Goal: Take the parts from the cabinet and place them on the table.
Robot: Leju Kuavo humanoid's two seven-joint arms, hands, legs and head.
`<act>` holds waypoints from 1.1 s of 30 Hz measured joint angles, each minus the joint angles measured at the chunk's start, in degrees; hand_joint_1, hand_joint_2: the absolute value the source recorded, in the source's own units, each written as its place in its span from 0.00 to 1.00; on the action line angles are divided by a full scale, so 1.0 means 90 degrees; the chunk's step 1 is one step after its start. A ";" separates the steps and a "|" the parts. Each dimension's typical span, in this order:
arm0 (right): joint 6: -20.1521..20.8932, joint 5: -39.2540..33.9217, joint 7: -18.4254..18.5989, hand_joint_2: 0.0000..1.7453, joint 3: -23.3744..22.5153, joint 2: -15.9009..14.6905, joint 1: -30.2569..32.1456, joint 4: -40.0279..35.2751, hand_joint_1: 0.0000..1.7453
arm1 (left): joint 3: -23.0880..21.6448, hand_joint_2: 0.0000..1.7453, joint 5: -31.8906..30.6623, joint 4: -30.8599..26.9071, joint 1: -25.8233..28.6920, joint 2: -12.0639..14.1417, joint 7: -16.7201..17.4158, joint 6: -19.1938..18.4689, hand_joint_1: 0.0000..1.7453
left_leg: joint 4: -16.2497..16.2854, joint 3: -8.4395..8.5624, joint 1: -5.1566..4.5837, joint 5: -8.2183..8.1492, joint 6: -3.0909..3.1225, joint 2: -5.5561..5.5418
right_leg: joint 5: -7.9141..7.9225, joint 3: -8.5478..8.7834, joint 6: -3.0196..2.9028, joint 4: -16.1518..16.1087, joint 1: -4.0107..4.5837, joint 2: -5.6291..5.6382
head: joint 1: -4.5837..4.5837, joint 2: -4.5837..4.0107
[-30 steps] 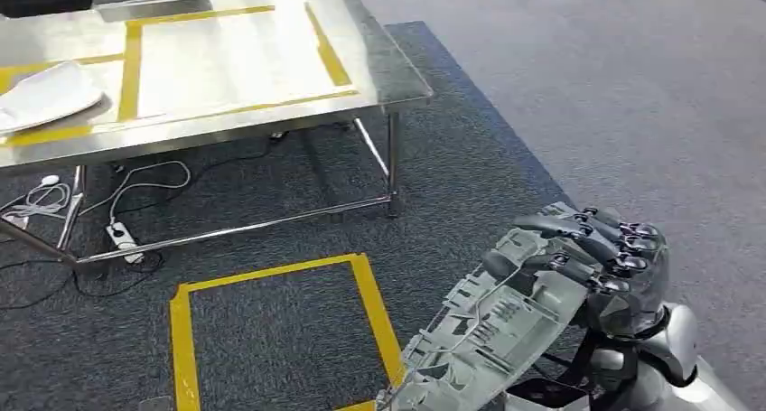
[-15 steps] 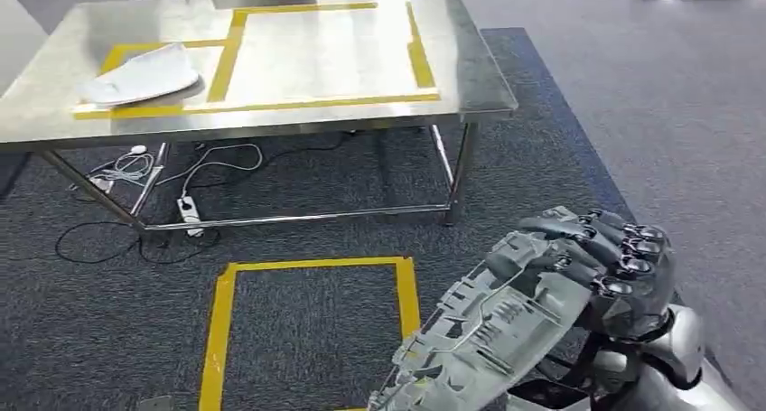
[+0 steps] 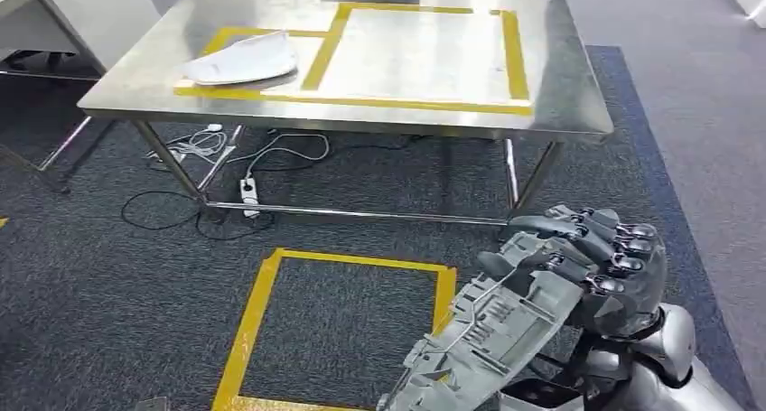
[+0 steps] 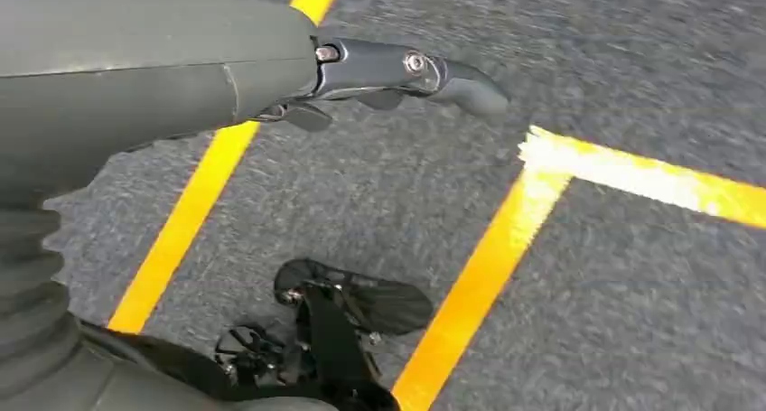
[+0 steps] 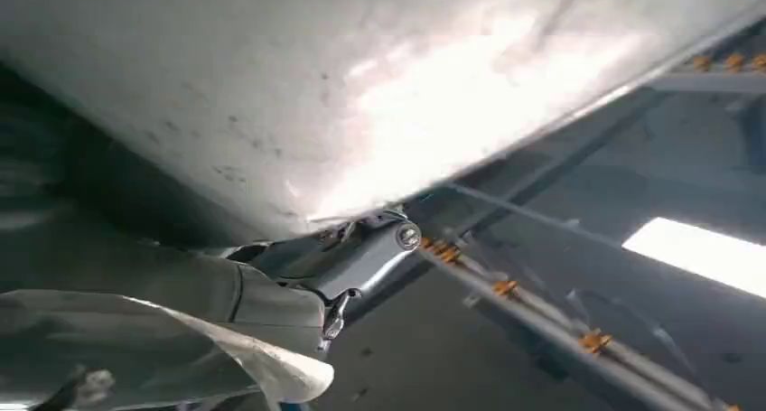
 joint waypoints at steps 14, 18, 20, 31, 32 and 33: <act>0.0168 -0.0522 -0.0049 1.00 0.0022 0.0010 -0.0060 0.0024 1.00 | 0.0000 1.00 -0.0078 0.0000 -0.0018 -0.0005 0.0143 -0.0092 0.00 | 0.0020 0.0078 -0.0010 -0.0091 -0.0093 -0.0590 | 0.0336 -0.0348 -0.0144 0.0079 0.0034 0.0830 | 0.0071 0.0000; 0.0189 -0.0517 -0.0097 1.00 0.0022 0.0036 -0.0074 0.0024 1.00 | 0.0000 1.00 -0.0078 0.0000 -0.0036 0.0029 0.0148 -0.0104 0.00 | 0.0960 -0.0305 0.0016 -0.0667 -0.0248 -0.0351 | 0.0334 -0.0263 -0.0273 0.0021 -0.0020 0.0738 | 0.0015 0.0000; 0.0192 -0.0495 -0.0112 1.00 0.0019 0.0036 -0.0074 0.0027 1.00 | 0.0002 1.00 -0.0078 0.0000 -0.0032 0.0029 0.0153 -0.0109 0.00 | 0.1674 -0.0649 0.0041 -0.0953 -0.0279 -0.0326 | 0.0321 -0.0257 -0.0289 0.0023 -0.0015 0.0711 | 0.0015 0.0000; 0.0240 -0.0488 -0.0192 1.00 0.0012 0.0039 -0.0068 0.0027 1.00 | 0.0002 1.00 -0.0092 0.0000 -0.0040 0.0044 0.0202 -0.0114 0.00 | 0.0076 0.0058 0.0011 -0.0120 -0.0159 -0.0281 | 0.0221 -0.0165 -0.0145 0.0026 0.0026 0.0684 | 0.0032 0.0000; 0.0243 -0.0488 -0.0197 1.00 0.0012 0.0039 -0.0064 0.0027 1.00 | 0.0005 1.00 -0.0092 0.0000 -0.0027 0.0044 0.0202 -0.0117 0.00 | 0.0087 0.0051 0.0000 -0.0136 -0.0127 -0.0285 | 0.0222 -0.0154 -0.0111 0.0004 0.0016 0.0668 | 0.0017 0.0000; 0.0240 -0.0490 -0.0202 1.00 0.0010 0.0039 -0.0067 0.0024 1.00 | 0.0005 1.00 -0.0090 0.0000 -0.0015 0.0044 0.0202 -0.0124 0.00 | 0.0048 0.0068 0.0014 -0.0118 -0.0079 -0.0292 | 0.0211 -0.0131 -0.0064 -0.0009 0.0019 0.0665 | 0.0020 0.0000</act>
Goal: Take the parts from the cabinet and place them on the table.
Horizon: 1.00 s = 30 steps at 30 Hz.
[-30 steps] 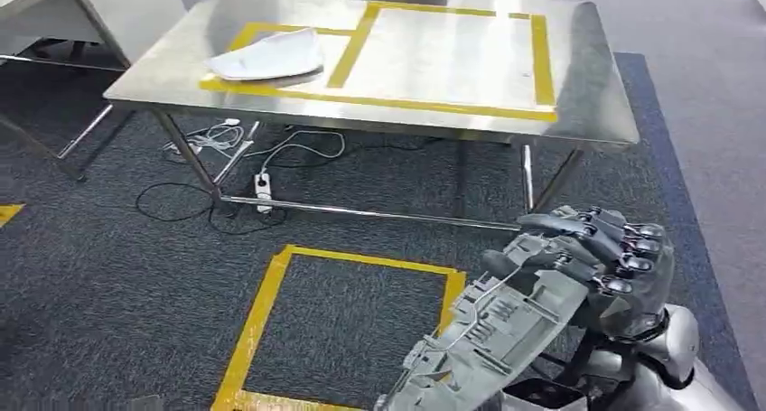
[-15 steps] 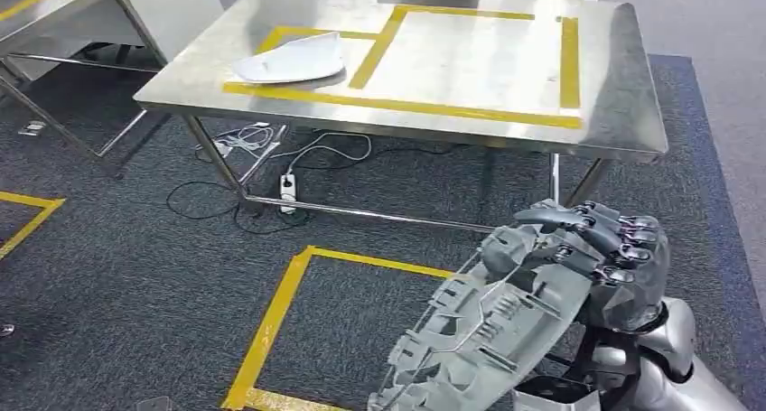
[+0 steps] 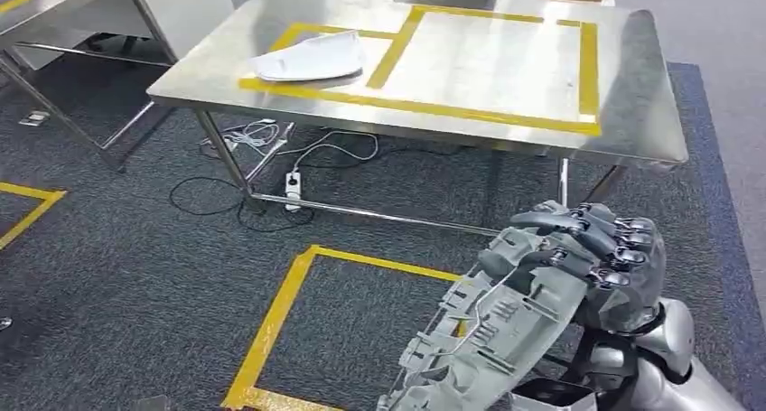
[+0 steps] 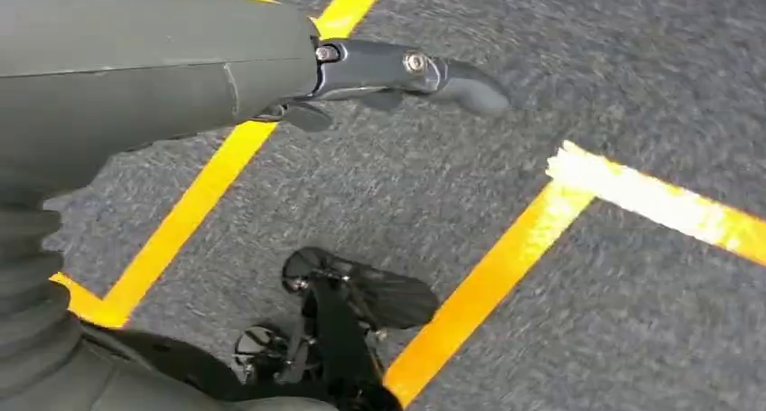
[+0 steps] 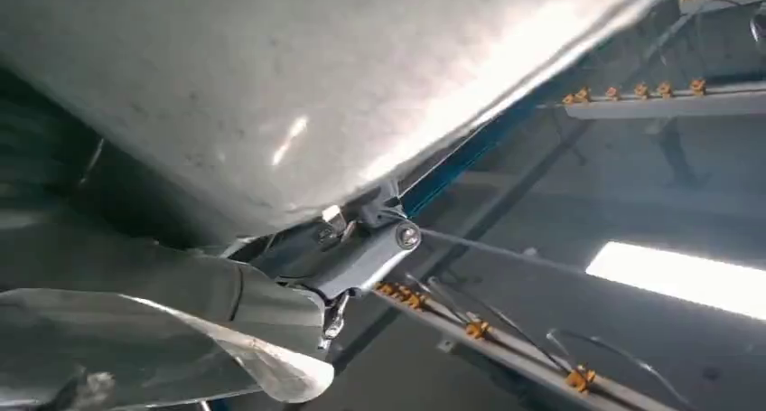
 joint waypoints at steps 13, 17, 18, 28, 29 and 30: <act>0.0022 -0.0044 -0.0041 1.00 -0.0012 0.0002 0.0076 0.0002 1.00 | 0.0002 1.00 -0.0017 0.0002 -0.0012 0.0019 0.0036 -0.0029 0.00 | -0.0027 0.0114 -0.0015 -0.0075 -0.0001 -0.0065 | 0.0183 -0.0266 -0.0050 0.0064 0.0018 0.0105 | 0.0051 0.0000; 0.0022 -0.0051 -0.0044 1.00 -0.0019 0.0005 0.0082 0.0000 1.00 | 0.0002 1.00 -0.0027 0.0002 -0.0008 0.0041 0.0036 -0.0015 0.00 | 0.0170 0.0070 -0.0002 -0.0254 -0.0141 -0.0039 | 0.0192 -0.0183 -0.0185 -0.0002 -0.0032 0.0085 | 0.0022 0.0000; 0.0022 -0.0049 -0.0046 1.00 -0.0019 0.0007 0.0083 0.0002 1.00 | 0.0002 1.00 -0.0027 0.0002 -0.0013 0.0036 0.0036 -0.0015 0.00 | 0.0553 -0.0103 0.0013 -0.0466 -0.0178 -0.0032 | 0.0181 -0.0167 -0.0206 -0.0001 -0.0036 0.0071 | 0.0005 0.0000; 0.0097 -0.0097 -0.0044 1.00 -0.0029 0.0007 0.0115 0.0002 1.00 | 0.0019 1.00 -0.0073 0.0007 -0.0013 0.0044 0.0036 0.0000 0.00 | 0.0023 -0.0018 0.0012 0.0006 -0.0097 0.0013 | 0.0024 -0.0042 -0.0089 0.0010 0.0015 0.0073 | 0.0019 0.0000; 0.0109 -0.0107 -0.0041 1.00 -0.0029 0.0007 0.0119 0.0002 1.00 | 0.0019 1.00 -0.0073 0.0007 -0.0005 0.0041 0.0039 0.0014 0.00 | 0.0021 -0.0029 -0.0001 -0.0012 -0.0067 0.0010 | 0.0016 -0.0037 -0.0061 -0.0005 0.0009 0.0070 | 0.0022 0.0000; 0.0112 -0.0117 -0.0041 1.00 -0.0032 0.0007 0.0115 0.0002 1.00 | 0.0019 1.00 -0.0078 0.0007 0.0013 0.0039 0.0036 0.0017 0.00 | 0.0017 -0.0027 -0.0010 -0.0023 -0.0030 0.0009 | 0.0016 -0.0015 -0.0021 -0.0034 -0.0001 0.0069 | 0.0027 0.0000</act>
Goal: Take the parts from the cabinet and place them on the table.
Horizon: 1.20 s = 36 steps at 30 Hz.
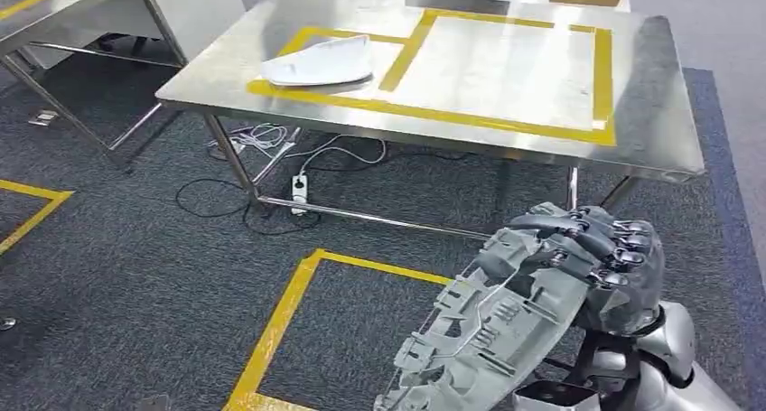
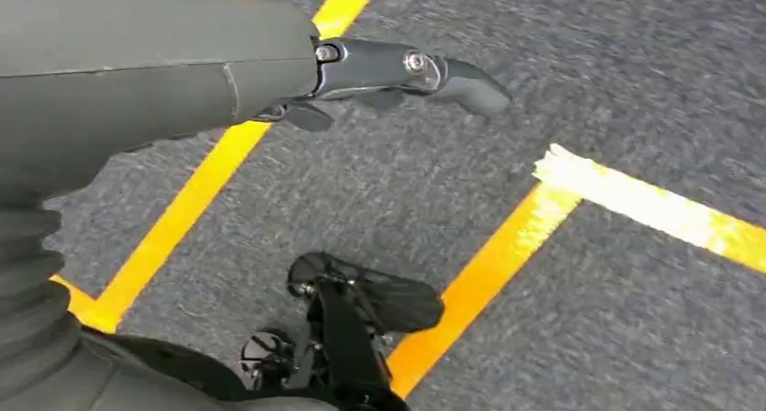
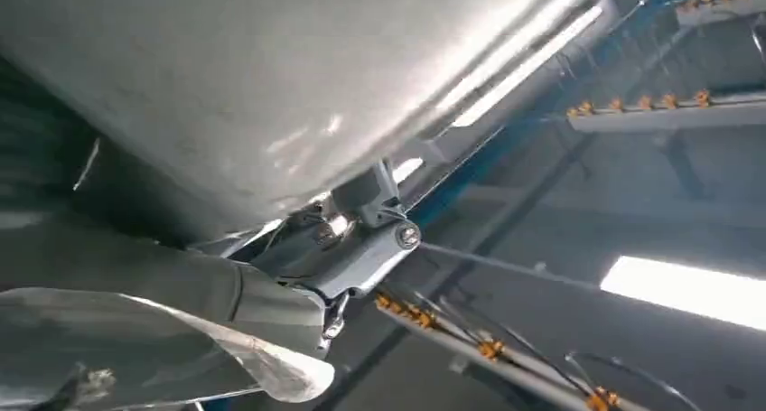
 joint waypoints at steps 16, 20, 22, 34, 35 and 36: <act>0.0148 -0.0102 -0.0024 1.00 -0.0097 -0.0002 0.0002 -0.0036 1.00 | 0.0000 1.00 -0.0051 0.0010 -0.0031 -0.0053 -0.0029 0.0002 0.00 | -0.0110 0.0445 -0.0009 -0.0343 -0.0023 -0.0042 | 0.0261 -0.0347 -0.0102 0.0061 0.0015 0.0038 | 0.0034 0.0000; 0.0148 -0.0095 -0.0041 1.00 -0.0121 0.0000 0.0005 -0.0053 1.00 | 0.0000 1.00 -0.0053 0.0010 -0.0034 -0.0044 -0.0032 0.0005 0.00 | 0.1271 -0.0226 0.0049 -0.0937 -0.0149 -0.0020 | 0.0149 -0.0172 -0.0222 0.0024 -0.0024 -0.0002 | 0.0017 0.0000; 0.0153 -0.0097 -0.0041 1.00 -0.0124 0.0000 0.0024 -0.0053 1.00 | 0.0000 1.00 -0.0058 0.0010 -0.0009 -0.0051 -0.0032 0.0005 0.00 | 0.1925 -0.0671 0.0070 -0.1018 -0.0176 -0.0019 | 0.0079 -0.0094 -0.0219 0.0026 -0.0022 0.0006 | 0.0012 0.0000; 0.0211 -0.0114 -0.0068 1.00 -0.0165 0.0000 0.0023 -0.0073 1.00 | 0.0022 1.00 -0.0058 0.0029 -0.0012 -0.0046 -0.0002 0.0007 0.00 | -0.0076 0.0217 0.0066 -0.0131 0.0146 -0.0016 | -0.0431 -0.0134 0.0131 0.0696 -0.0015 0.0017 | 0.0068 0.0000; 0.0211 -0.0114 -0.0075 1.00 -0.0163 0.0000 0.0031 -0.0073 1.00 | 0.0024 1.00 -0.0061 0.0029 -0.0021 -0.0049 -0.0002 0.0007 0.00 | -0.0076 0.0235 0.0055 -0.0165 0.0181 -0.0016 | -0.0614 -0.0466 0.0131 0.1220 -0.0016 0.0018 | 0.0051 0.0000; 0.0214 -0.0117 -0.0075 1.00 -0.0165 0.0000 0.0066 -0.0073 1.00 | 0.0027 1.00 -0.0061 0.0029 -0.0020 -0.0051 -0.0002 -0.0007 0.00 | -0.0076 0.0259 0.0041 -0.0200 0.0197 -0.0017 | -0.0764 -0.0789 0.0133 0.1679 -0.0015 0.0018 | 0.0080 0.0000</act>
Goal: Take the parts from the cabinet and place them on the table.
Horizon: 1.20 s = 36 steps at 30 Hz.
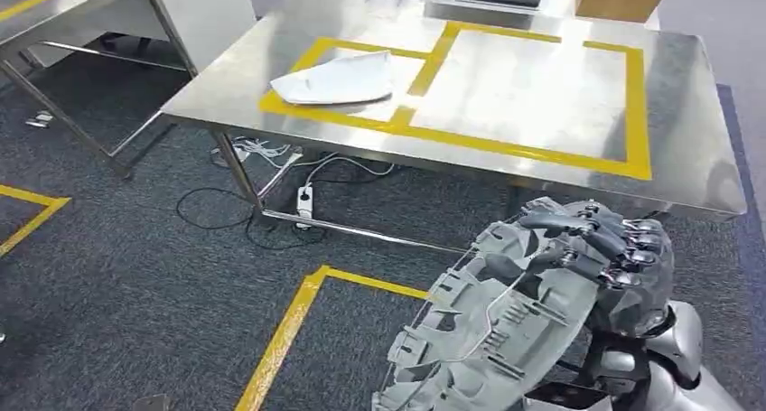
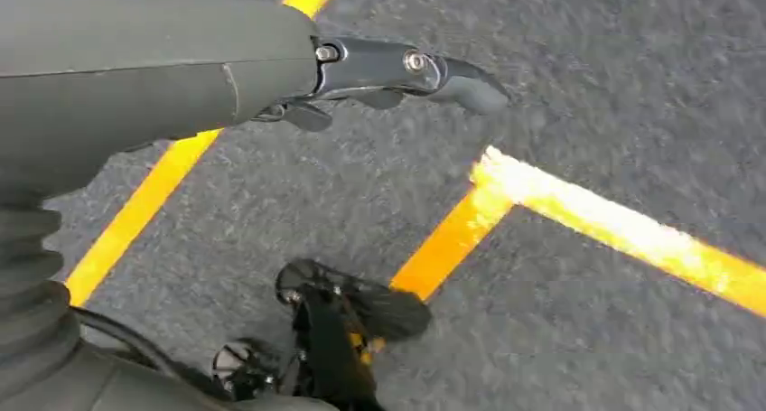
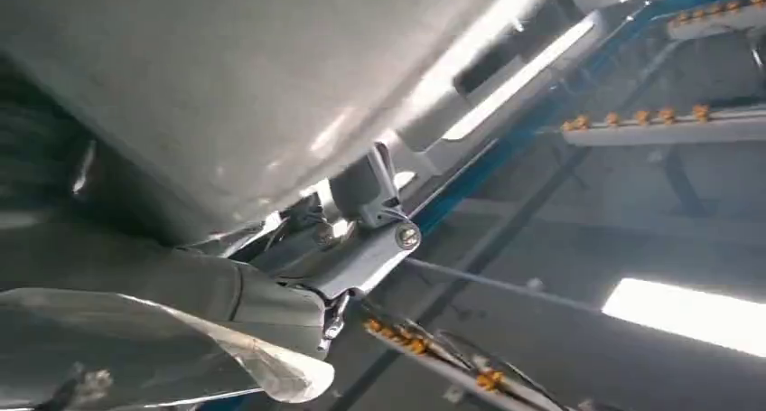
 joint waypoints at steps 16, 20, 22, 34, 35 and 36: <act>0.0046 -0.0090 -0.0005 1.00 -0.0024 0.0000 0.0016 -0.0034 1.00 | 0.0073 1.00 -0.0029 0.0027 -0.0015 0.0002 0.0007 -0.0002 0.00 | 0.1866 -0.0625 0.0029 -0.1017 -0.0366 0.0001 | 0.0824 0.0728 -0.0373 -0.1657 0.0020 -0.0011 | -0.0032 0.0000; 0.0097 -0.0134 -0.0002 1.00 -0.0020 0.0000 0.0022 -0.0036 1.00 | 0.0090 1.00 -0.0027 0.0027 0.0008 0.0015 0.0007 0.0000 0.00 | 0.0812 -0.0554 0.0060 0.0028 -0.0380 0.0011 | 0.0598 0.1057 -0.0303 -0.1658 -0.0017 0.0018 | -0.0032 0.0000; 0.0133 -0.0148 0.0012 1.00 -0.0024 0.0000 0.0029 -0.0032 1.00 | 0.0097 1.00 -0.0027 0.0032 0.0015 0.0012 0.0010 0.0000 0.00 | 0.0374 -0.0489 0.0006 0.0119 -0.0353 0.0036 | 0.0484 0.1168 -0.0197 -0.1642 -0.0005 0.0017 | -0.0036 0.0000; 0.0151 -0.0153 0.0049 1.00 -0.0044 0.0000 0.0059 -0.0034 1.00 | 0.0097 1.00 -0.0046 0.0034 0.0011 -0.0005 0.0010 0.0003 0.00 | 0.0143 -0.0086 -0.0015 -0.0036 -0.0027 0.0006 | 0.0303 -0.0170 -0.0063 -0.0073 0.0017 0.0006 | 0.0015 0.0000; 0.0151 -0.0153 0.0056 1.00 -0.0049 0.0000 0.0059 -0.0034 1.00 | 0.0097 1.00 -0.0046 0.0034 0.0010 -0.0005 0.0010 0.0005 0.00 | 0.0141 0.0001 -0.0026 -0.0088 -0.0030 0.0000 | 0.0721 0.0017 -0.0117 -0.0619 0.0039 0.0005 | 0.0012 0.0000; 0.0148 -0.0148 0.0066 1.00 -0.0054 0.0000 0.0058 -0.0034 1.00 | 0.0097 1.00 -0.0046 0.0034 0.0010 -0.0007 0.0010 0.0007 0.00 | 0.0130 0.0066 -0.0028 -0.0140 -0.0045 -0.0003 | 0.1101 0.0209 -0.0175 -0.1177 0.0062 0.0004 | 0.0015 0.0000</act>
